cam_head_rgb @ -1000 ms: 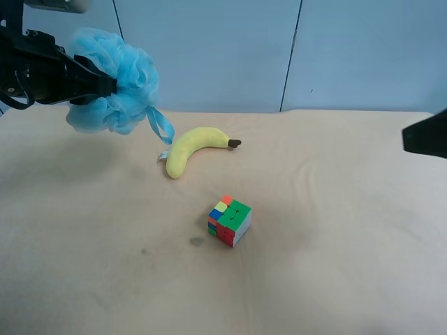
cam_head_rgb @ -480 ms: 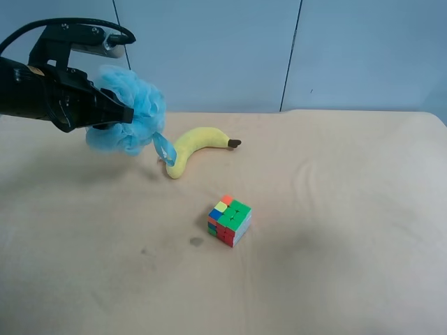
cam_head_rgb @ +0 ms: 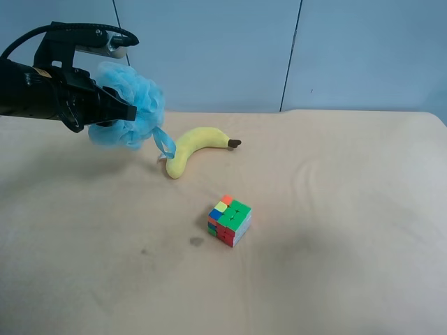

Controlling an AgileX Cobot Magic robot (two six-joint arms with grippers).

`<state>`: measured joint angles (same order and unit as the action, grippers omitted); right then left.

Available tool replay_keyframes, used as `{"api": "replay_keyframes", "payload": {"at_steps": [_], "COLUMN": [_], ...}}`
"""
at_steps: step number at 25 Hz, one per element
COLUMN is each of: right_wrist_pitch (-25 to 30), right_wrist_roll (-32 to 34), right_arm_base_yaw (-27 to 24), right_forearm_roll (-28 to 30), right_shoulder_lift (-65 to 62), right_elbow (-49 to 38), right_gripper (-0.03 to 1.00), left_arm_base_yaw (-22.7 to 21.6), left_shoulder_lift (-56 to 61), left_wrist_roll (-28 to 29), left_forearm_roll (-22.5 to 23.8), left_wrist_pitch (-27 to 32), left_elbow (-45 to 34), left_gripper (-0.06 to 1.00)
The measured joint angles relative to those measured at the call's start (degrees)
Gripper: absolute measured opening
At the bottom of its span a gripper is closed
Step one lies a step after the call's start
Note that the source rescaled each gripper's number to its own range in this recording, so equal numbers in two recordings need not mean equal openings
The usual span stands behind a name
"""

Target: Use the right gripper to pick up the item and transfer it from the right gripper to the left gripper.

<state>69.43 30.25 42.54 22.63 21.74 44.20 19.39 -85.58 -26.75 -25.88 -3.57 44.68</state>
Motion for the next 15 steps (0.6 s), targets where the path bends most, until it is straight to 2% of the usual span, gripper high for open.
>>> {"api": "replay_keyframes", "payload": {"at_steps": [1,2,6,7,10,15], "right_wrist_pitch": [0.0,0.0,0.0,0.0,0.0,0.0], "right_wrist_roll": [0.0,0.0,0.0,0.0,0.0,0.0], "right_arm_base_yaw": [0.0,0.0,0.0,0.0,0.0,0.0], "right_forearm_roll": [-0.1,-0.1,-0.1,-0.1,-0.1,-0.1], "right_shoulder_lift": [0.0,0.0,0.0,0.0,0.0,0.0], "right_elbow": [0.0,0.0,0.0,0.0,0.0,0.0], "right_gripper": [0.80,0.80,0.80,0.80,0.80,0.80], "left_arm_base_yaw": [0.0,0.0,0.0,0.0,0.0,0.0], "left_shoulder_lift": [0.0,0.0,0.0,0.0,0.0,0.0], "left_wrist_roll": [0.0,0.0,0.0,0.0,0.0,0.0], "left_forearm_roll": [0.0,0.0,0.0,0.0,0.0,0.0], "left_wrist_pitch": [0.0,0.0,-0.8,-1.0,-1.0,-0.9], "left_elbow": [0.0,0.0,0.0,0.0,0.0,0.0], "left_gripper": [0.04,0.14,0.74,0.85,0.98,1.00]}}
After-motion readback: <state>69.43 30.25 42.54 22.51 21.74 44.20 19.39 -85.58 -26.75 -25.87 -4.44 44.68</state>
